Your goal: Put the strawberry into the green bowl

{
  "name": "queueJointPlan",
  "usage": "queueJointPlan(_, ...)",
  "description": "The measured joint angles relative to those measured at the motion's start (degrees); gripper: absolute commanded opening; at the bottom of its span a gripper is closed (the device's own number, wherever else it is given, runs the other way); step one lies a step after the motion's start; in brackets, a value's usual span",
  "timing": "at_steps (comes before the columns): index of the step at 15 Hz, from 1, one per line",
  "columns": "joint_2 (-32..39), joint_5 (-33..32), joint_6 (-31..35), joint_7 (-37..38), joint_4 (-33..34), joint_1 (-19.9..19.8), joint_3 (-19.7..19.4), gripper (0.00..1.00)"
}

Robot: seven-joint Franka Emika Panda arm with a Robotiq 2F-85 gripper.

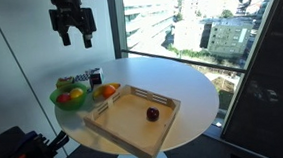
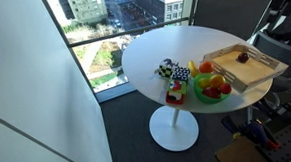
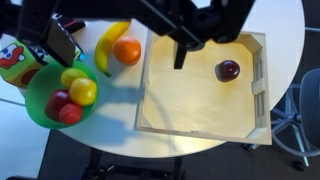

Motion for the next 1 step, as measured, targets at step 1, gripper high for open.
queueJointPlan(1, 0.0, 0.0, 0.0, 0.0, 0.0, 0.0, 0.0, 1.00)
